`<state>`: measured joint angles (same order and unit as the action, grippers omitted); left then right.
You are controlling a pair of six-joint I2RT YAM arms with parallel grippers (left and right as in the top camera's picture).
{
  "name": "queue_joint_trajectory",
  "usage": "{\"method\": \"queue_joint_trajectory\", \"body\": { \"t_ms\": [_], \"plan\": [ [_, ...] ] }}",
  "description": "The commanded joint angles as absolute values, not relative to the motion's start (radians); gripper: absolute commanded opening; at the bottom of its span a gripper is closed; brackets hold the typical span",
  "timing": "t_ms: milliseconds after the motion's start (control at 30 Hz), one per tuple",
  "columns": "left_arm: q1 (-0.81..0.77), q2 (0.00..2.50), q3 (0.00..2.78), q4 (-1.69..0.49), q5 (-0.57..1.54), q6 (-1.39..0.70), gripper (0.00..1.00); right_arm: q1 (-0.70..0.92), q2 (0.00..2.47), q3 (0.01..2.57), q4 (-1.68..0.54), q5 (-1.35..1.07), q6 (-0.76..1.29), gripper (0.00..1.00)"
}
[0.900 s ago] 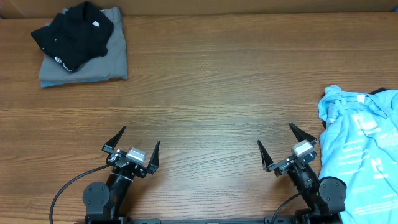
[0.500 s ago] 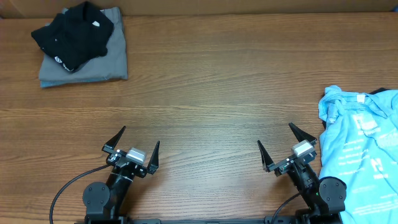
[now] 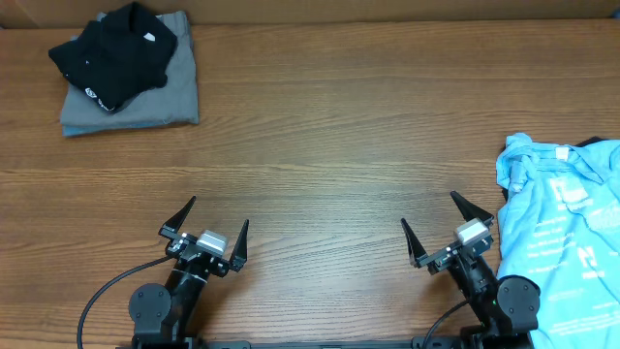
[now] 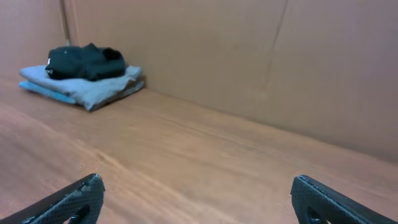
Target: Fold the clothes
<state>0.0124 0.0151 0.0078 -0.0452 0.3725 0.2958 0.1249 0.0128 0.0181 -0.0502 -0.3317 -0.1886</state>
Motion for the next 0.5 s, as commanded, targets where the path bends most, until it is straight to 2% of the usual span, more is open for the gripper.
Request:
{"method": "queue_joint_trajectory", "body": {
  "t_ms": [0, 467],
  "plan": [
    [0.006, 0.006, 0.005, -0.045, 0.366, 0.311, 1.0, 0.126, 0.004, 0.008, 0.01, -0.313, -0.217, 1.0],
    [0.006, 0.006, 0.005, -0.044, 0.386, 0.31, 1.0, 0.126, 0.004, 0.008, -0.039, -0.325, -0.195, 1.0]
  ]
}}
